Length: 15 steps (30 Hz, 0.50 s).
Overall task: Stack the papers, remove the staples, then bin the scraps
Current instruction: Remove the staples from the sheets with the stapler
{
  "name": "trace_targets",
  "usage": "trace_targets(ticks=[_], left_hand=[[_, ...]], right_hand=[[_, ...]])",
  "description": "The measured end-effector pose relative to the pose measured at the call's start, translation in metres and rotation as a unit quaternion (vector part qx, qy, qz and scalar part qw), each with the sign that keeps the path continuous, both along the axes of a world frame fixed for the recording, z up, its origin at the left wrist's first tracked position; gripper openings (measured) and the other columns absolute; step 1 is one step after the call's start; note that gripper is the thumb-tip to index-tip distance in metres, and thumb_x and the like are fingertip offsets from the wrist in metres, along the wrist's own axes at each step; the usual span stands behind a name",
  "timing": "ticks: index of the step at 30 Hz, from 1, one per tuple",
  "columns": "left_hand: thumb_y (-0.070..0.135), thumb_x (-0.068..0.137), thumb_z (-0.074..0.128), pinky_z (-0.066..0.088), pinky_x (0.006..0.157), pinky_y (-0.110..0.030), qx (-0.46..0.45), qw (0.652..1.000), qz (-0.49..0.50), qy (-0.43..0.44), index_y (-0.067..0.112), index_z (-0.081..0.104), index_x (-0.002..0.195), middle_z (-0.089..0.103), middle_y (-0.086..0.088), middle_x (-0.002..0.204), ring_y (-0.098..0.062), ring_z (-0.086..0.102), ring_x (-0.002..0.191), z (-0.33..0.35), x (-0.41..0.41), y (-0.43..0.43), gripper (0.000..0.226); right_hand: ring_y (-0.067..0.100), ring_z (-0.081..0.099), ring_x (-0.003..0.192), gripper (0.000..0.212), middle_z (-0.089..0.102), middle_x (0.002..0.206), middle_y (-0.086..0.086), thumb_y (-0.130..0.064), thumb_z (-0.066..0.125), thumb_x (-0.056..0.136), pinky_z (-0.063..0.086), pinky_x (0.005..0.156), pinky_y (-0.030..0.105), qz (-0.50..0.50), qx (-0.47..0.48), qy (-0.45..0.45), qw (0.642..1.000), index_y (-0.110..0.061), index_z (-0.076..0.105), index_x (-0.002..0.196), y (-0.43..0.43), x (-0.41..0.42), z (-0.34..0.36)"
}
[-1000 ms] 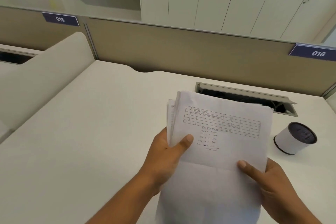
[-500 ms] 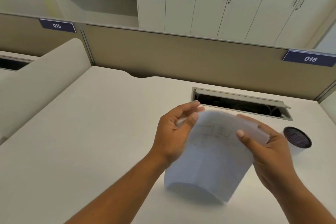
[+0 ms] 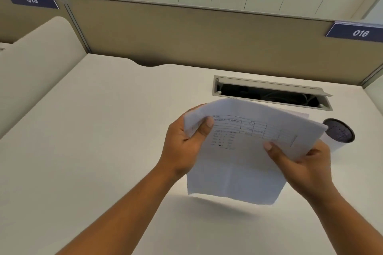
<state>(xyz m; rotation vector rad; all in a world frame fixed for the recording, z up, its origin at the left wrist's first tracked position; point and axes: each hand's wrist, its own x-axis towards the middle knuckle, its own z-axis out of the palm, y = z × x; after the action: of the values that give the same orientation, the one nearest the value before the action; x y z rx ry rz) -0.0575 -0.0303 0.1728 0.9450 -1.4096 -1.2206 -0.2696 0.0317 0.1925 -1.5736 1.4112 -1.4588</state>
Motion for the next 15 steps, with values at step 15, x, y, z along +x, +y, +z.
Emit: trace_targets(ticks=[15], left_hand=[[0.027,0.08,0.073,0.063,0.071,-0.042,0.064,0.997,0.037,-0.013,0.033,0.08,0.086,0.08,0.003,0.087,-0.02,0.076,0.083,-0.033,0.01,-0.008,0.011]], right_hand=[[-0.018,0.062,0.085,0.049,0.066,0.087,-0.042,-0.021,0.064,0.077,0.048,0.067,0.003,-0.05,0.103,0.02,0.993,-0.069,0.062,0.085,-0.008,0.0,-0.056]])
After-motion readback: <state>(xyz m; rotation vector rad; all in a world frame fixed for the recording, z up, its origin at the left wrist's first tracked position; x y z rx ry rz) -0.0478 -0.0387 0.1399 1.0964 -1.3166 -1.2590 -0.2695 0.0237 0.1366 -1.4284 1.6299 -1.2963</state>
